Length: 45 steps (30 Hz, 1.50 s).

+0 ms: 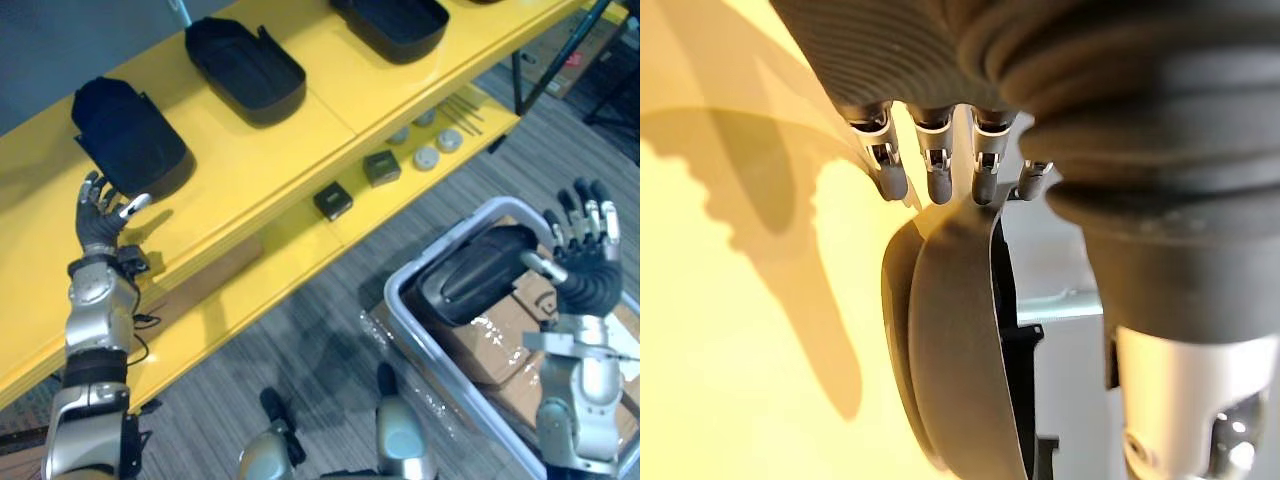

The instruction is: Walk over and take plastic housings, then place them on the shelf

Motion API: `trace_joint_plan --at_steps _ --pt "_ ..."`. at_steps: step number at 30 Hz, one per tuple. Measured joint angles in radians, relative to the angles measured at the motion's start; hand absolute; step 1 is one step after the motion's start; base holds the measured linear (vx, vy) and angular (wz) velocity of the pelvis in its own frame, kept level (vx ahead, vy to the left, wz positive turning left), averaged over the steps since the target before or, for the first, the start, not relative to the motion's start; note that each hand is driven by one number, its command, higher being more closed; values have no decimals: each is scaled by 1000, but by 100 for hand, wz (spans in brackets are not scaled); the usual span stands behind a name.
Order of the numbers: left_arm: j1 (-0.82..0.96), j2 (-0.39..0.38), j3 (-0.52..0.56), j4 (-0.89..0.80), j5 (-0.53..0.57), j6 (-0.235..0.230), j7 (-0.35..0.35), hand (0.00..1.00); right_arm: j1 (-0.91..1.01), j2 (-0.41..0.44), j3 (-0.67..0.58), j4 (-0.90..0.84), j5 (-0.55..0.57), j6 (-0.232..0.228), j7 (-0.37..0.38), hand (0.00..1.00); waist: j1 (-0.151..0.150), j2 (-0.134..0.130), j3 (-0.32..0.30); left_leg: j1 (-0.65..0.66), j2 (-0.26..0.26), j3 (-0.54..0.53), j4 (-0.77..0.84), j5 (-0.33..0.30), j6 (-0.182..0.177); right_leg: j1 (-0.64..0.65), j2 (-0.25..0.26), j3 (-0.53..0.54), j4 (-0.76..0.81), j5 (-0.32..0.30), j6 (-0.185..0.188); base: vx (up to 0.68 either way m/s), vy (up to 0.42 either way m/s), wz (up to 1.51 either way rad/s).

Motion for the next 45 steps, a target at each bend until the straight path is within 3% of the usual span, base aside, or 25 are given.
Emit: trace_joint_plan --at_steps 2,5,9,13,14,17,20,22,27,32,34,37,39,41,45 --pt "9 -1 6 0 20 -16 78 0 -1 -18 16 0 -15 -3 19 0 4 1 -1 -1 0 -1 0 0 0 2 0 -1 -6 3 1 0 0 0" --pt "42 -42 73 -35 82 -84 188 0 -29 -47 57 -4 -17 -10 48 0 13 9 -5 -3 0 -25 0 0 0 23 -2 -25 -18 4 2 14 -5 18" --pt "149 -143 119 -234 143 -152 293 0 -142 -75 135 -8 -16 -4 72 0 66 27 -28 -44 2 -80 29 -3 3 35 -7 -75 -30 4 2 11 -10 35" --pt "294 -262 118 -397 158 -165 343 0 -253 -78 256 -2 -71 21 84 0 118 39 -41 -60 2 -132 55 -7 5 71 -10 -120 -41 4 2 5 0 38" --pt "356 -309 116 -460 161 -165 345 0 -284 -78 309 3 -144 45 77 0 139 37 -47 -61 2 -151 58 -10 6 87 -10 -138 -43 4 2 -25 7 35" --pt "447 -372 114 -526 189 -159 365 0 -331 -72 383 43 -187 90 63 0 176 32 -71 -91 -4 -190 59 -9 7 87 -14 -175 -44 3 2 -38 14 40" --pt "513 -415 96 -571 189 -135 361 0 -404 -48 407 167 -258 120 9 0 202 30 -73 -90 -14 -223 55 3 9 112 -22 -217 -43 -7 -2 -51 7 38" --pt "577 -450 68 -613 191 -121 345 0 -495 -13 403 319 -316 124 -88 0 221 29 -81 -97 -22 -259 52 15 12 125 -26 -248 -31 -17 -4 -60 2 42" --pt "646 -484 26 -636 179 -122 268 0 -658 -3 376 504 -439 134 -244 0 271 30 -82 -116 -28 -314 30 53 18 130 -25 -302 -20 -22 -12 -48 -3 34" --pt "675 -507 19 -678 175 -123 220 0 -752 0 356 656 -520 169 -372 0 301 30 -82 -109 -40 -339 3 77 20 142 -32 -330 -13 -26 -14 -25 5 17" --pt "684 -507 16 -682 164 -124 208 0 -783 -6 358 716 -643 168 -413 0 299 30 -82 -110 -42 -350 3 78 21 142 -34 -338 -4 -32 -15 -33 -7 11" --pt "684 -507 9 -683 138 -125 203 0 -831 -57 402 769 -798 166 -412 0 299 31 -82 -124 -41 -359 3 80 21 136 -32 -350 -3 -35 -19 -41 -15 11" --pt "689 -507 5 -683 137 -126 186 0 -886 -128 513 815 -883 178 -364 0 302 30 -82 -124 -42 -359 3 81 21 136 -33 -350 -4 -35 -19 0 0 0" --pt "691 -507 -3 -683 137 -128 170 0 -946 -182 618 847 -943 214 -287 0 313 30 -81 -125 -41 -361 3 81 21 136 -32 -353 -4 -34 -18 0 0 0" --pt "682 -506 -9 -683 137 -128 163 0 -1018 -221 716 929 -988 280 -174 0 324 26 -78 -130 -42 -365 3 82 21 136 -32 -359 -4 -32 -14 5 -29 4"
